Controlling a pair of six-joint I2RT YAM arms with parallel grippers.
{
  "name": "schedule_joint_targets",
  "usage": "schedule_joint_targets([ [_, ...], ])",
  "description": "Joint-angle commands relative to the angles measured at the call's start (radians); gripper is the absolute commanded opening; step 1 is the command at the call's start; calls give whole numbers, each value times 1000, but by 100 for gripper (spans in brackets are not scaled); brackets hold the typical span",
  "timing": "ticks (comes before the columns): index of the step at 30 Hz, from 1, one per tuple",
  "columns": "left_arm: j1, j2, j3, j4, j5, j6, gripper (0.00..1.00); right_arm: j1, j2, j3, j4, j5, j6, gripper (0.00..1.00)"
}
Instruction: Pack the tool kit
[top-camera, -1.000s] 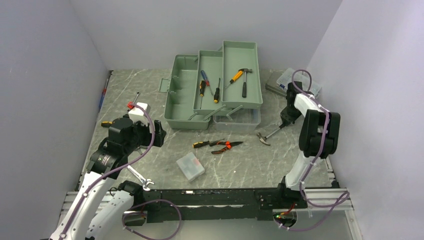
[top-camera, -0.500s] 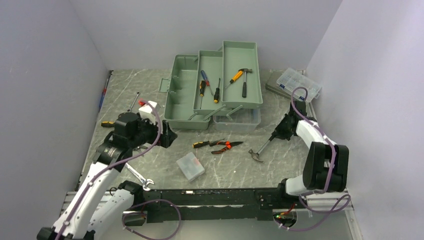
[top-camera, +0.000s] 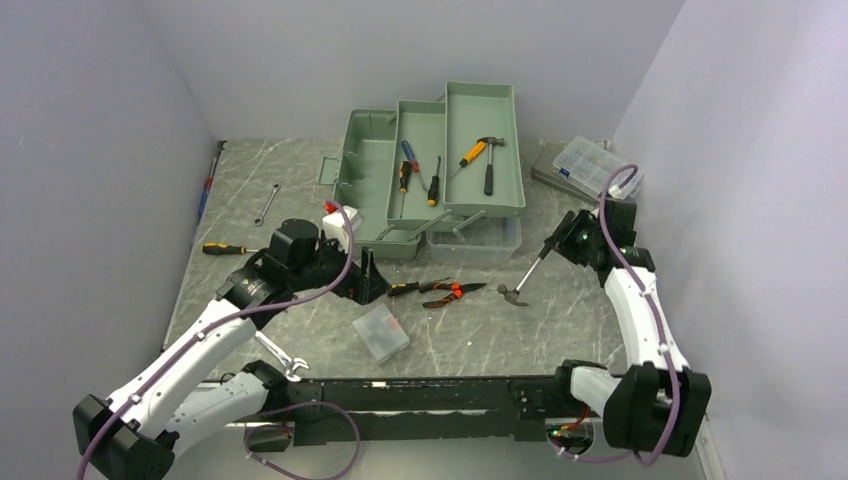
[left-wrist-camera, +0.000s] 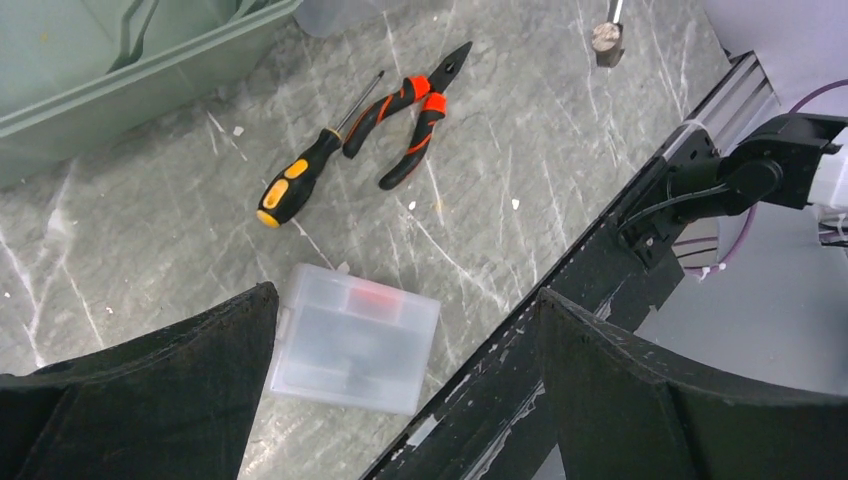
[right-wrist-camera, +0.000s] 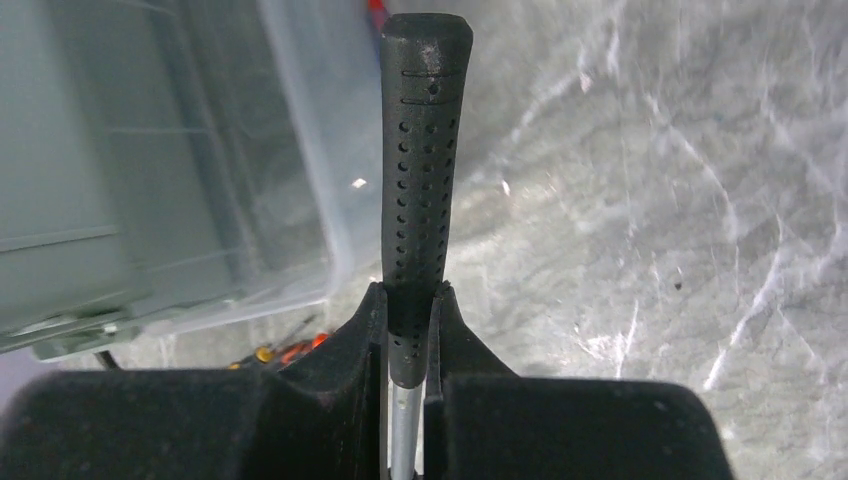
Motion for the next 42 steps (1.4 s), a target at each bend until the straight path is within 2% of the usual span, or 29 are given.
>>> schedule_joint_targets([
  [1,-10,12,65,54,-9,-30,99,-1,-93,124,11,-37,41,0],
  [4,-10,26,113,25,-29,-27,99,15,-100,238,-19,-39,44,0],
  [10,-10,38,198,-88,-252,-45,99,131,19,541,-67,-11,12,0],
  [14,-8,45,227,-141,-336,-73,99,238,154,730,-65,47,-13,0],
  [19,-7,11,214,-144,-342,-97,99,251,364,920,-13,77,-44,0],
  [23,-6,13,243,-201,-356,-83,99,272,553,1106,-71,126,-112,0],
  [27,7,16,279,-255,-429,-71,99,311,733,1277,-182,192,-200,0],
  [32,59,10,296,-287,-456,-62,99,349,876,1387,-274,224,-241,0],
  [33,72,13,299,-295,-457,-59,99,359,892,1391,-274,220,-251,3],
  [35,103,25,310,-313,-452,-52,99,365,914,1395,-266,184,-263,22],
  [38,162,47,319,-323,-393,-46,99,365,935,1429,-273,136,-256,43],
  [42,201,51,301,-296,-332,-57,99,366,923,1500,-311,121,-252,64],
])
